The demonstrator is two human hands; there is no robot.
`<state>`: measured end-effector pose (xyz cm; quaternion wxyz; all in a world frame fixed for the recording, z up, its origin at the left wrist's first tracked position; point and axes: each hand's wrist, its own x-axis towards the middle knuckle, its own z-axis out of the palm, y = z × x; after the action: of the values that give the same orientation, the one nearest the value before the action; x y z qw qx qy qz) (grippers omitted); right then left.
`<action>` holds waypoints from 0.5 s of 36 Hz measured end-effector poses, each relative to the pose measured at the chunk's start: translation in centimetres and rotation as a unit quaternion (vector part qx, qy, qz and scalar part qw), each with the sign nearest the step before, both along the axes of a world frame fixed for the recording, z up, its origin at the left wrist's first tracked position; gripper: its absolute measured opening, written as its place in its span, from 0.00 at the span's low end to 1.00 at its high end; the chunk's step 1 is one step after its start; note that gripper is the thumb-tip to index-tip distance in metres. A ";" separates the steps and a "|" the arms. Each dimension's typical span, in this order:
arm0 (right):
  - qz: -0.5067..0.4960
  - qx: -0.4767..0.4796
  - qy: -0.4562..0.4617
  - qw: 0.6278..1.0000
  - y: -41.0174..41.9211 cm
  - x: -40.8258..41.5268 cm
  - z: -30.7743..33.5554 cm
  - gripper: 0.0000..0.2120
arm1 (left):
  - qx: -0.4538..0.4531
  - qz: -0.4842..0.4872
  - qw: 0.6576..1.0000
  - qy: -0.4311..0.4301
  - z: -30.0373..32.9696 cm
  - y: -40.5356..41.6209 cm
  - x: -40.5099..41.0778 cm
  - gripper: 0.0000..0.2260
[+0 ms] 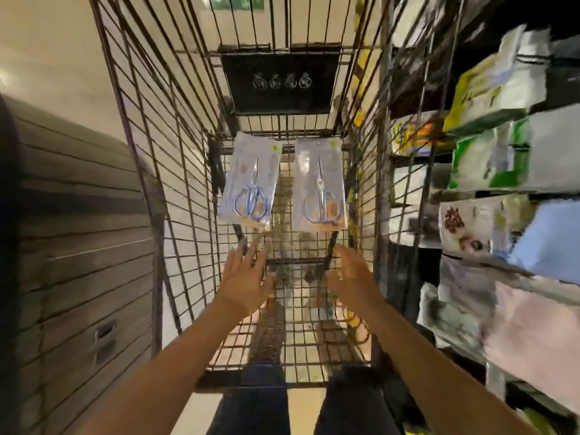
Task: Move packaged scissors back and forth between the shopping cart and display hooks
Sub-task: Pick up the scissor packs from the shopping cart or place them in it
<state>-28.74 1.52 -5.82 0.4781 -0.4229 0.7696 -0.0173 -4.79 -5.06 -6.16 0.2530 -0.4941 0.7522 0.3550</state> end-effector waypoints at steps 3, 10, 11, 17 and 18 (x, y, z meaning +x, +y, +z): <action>-0.042 -0.014 0.020 0.999 -2.2 0.0 -3.0 0.29 | -0.018 0.001 1.000 0.016 -3.1 -1.6 0.2 0.36; -0.090 -0.107 0.023 0.990 -6.7 -0.3 -10.6 0.28 | -0.070 -0.011 0.996 0.054 -7.9 -4.6 -0.3 0.34; -0.102 -0.111 0.035 0.988 -7.5 -0.4 -11.3 0.25 | -0.076 -0.008 0.995 0.057 -8.3 -4.8 -0.3 0.34; -0.139 -0.155 0.094 0.974 -10.6 -0.8 -13.4 0.22 | -0.065 -0.012 0.996 0.052 -9.3 -5.8 -0.3 0.34; -0.127 -0.160 0.102 0.974 -10.7 -0.8 -13.6 0.22 | -0.066 -0.015 0.996 0.056 -9.3 -5.8 -0.2 0.34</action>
<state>-29.54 -9.18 -19.42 0.3173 -0.3919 0.8491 -0.1572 -5.03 -10.88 -15.51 0.1825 -0.4781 0.7942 0.3277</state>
